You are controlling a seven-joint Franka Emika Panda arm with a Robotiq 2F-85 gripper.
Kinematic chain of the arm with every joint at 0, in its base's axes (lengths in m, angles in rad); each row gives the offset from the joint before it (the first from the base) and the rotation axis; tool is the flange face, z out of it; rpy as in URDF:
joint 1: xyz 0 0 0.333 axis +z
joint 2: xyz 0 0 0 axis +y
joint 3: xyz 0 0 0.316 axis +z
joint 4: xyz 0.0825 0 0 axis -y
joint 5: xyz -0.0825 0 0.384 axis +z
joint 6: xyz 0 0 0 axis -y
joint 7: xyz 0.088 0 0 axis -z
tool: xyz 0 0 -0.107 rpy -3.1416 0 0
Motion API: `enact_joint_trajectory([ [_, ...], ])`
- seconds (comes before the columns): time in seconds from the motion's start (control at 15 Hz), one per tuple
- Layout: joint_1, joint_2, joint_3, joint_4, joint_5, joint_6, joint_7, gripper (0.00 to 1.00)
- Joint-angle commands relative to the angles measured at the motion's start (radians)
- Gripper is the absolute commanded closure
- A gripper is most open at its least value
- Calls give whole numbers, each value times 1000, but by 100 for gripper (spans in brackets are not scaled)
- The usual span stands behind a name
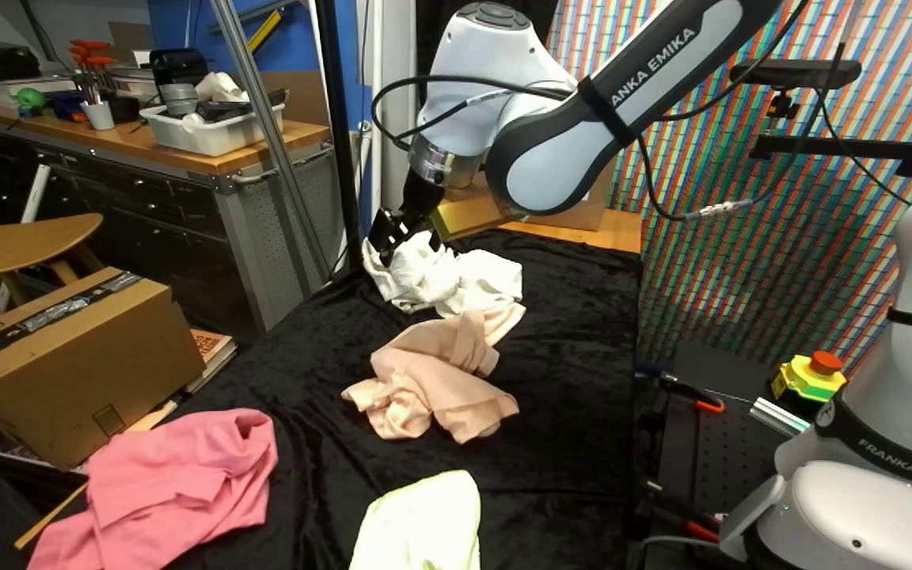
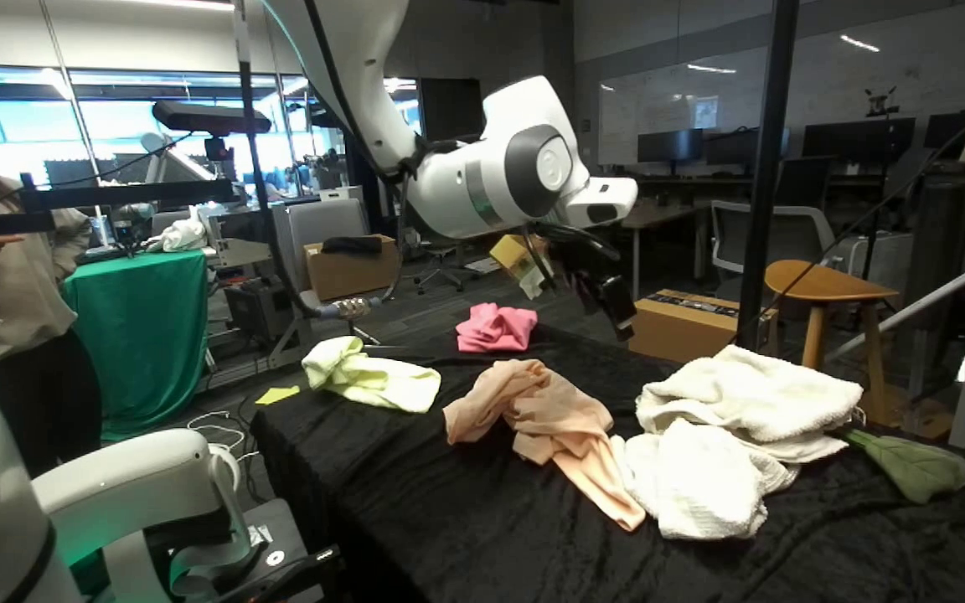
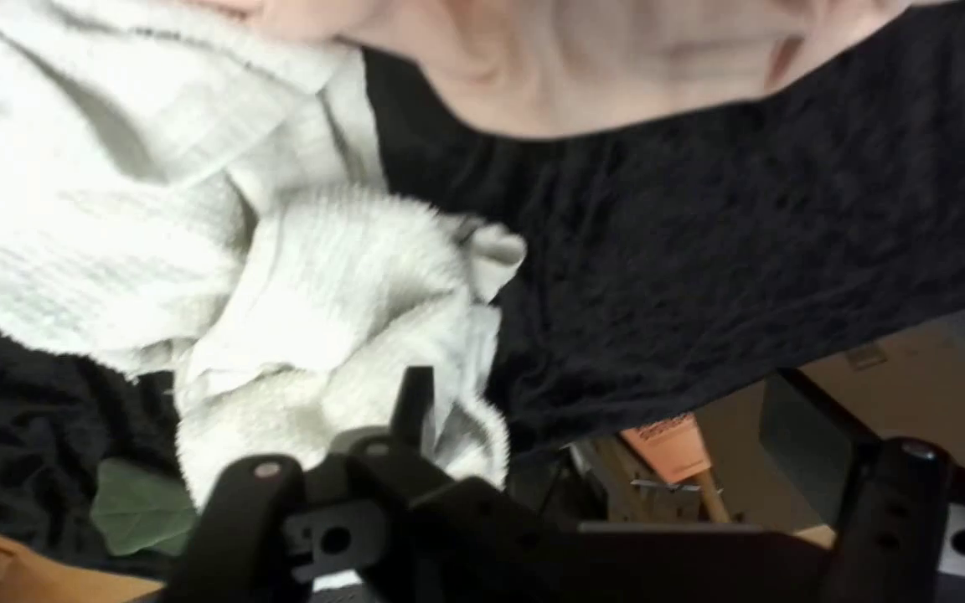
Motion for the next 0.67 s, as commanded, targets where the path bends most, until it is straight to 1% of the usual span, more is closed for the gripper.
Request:
enact_joint_trajectory([
  [0.0, -80, -76, 172, -59, 209, -87, -256, 1],
  [0.2, -108, -49, 258, -36, 400, -183, -466, 0],
  [0.4, -137, 6, 308, -1, 541, -266, -677, 0],
  [0.47, -139, 32, 304, 10, 517, -281, -673, 0],
  [0.6, -153, 70, 306, 23, 514, -307, -715, 0],
])
